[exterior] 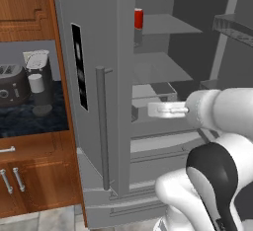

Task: Open the fridge, grab two sodas, and place both sodas inside the bowl with ice on the dining counter.

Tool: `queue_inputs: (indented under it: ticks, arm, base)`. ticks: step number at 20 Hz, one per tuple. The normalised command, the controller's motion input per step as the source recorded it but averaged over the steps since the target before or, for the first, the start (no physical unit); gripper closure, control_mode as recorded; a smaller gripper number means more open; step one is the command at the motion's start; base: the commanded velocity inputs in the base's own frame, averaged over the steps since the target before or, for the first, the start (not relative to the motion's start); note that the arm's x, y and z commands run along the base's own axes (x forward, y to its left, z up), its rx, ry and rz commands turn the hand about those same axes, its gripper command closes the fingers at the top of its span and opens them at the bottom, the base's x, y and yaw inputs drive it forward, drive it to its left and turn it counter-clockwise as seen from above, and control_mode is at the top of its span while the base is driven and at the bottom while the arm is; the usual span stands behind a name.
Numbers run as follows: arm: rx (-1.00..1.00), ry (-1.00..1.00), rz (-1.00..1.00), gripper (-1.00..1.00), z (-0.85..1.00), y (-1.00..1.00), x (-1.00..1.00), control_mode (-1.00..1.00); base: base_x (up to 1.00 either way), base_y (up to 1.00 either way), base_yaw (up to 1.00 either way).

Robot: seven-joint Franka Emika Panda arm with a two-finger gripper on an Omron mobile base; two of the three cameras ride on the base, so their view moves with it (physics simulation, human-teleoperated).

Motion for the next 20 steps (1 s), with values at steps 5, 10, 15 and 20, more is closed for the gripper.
queue_inputs:
  ticks: [5, 10, 15, 20]
  arm:
    - [0.22, 0.2, -0.03, -1.0, 0.0, -0.68, 0.31, -1.0]
    - [0.13, 0.14, 0.0, -1.0, -0.08, -0.16, 0.5, -1.0]
    - [0.01, 0.08, 0.0, -1.0, -0.16, 0.02, 0.43, -1.0]
    - [0.01, 0.09, 0.01, -1.0, -0.21, 0.09, 0.35, -1.0]
  base:
    - [0.0, 0.0, 0.0]
    - [0.0, 0.0, 0.0]
    - [0.0, 0.0, 0.0]
    - [0.0, 0.0, 0.0]
